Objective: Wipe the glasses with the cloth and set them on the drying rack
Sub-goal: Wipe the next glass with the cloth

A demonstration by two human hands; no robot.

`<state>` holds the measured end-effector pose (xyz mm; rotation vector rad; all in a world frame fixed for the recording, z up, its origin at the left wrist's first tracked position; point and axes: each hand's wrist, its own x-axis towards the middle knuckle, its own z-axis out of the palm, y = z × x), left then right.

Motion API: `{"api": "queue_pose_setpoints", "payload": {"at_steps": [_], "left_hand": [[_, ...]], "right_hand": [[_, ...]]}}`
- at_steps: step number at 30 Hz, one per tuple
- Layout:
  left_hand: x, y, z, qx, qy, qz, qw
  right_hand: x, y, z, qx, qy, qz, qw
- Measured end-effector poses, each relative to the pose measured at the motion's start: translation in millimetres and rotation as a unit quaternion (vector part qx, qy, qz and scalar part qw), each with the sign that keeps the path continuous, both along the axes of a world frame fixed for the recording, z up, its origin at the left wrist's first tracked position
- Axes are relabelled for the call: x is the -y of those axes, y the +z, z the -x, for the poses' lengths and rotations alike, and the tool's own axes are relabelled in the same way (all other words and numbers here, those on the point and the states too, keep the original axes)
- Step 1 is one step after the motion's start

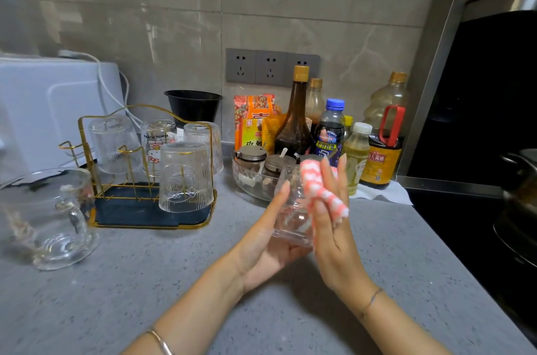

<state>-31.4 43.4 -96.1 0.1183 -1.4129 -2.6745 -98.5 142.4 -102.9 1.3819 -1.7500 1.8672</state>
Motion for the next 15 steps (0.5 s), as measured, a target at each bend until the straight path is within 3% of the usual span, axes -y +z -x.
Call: {"api": "queue_pose_setpoints", "payload": {"at_steps": [5,7,15], "left_hand": [[5.3,1.2,-2.3,0.001,-0.052,-0.003,0.999],[10.2,1.9,-1.6,0.012,-0.031,0.008,0.999],[16.4,-3.6,-4.4,0.063,0.025,0.173,0.983]], "right_hand": [[-3.7,12.7,7.7,0.035,0.044,0.019,0.998],[-6.6,18.2,13.9,0.074,0.054,0.035,0.995],[-24.5,35.5,36.9,0.098,-0.039,-0.009,0.994]]}}
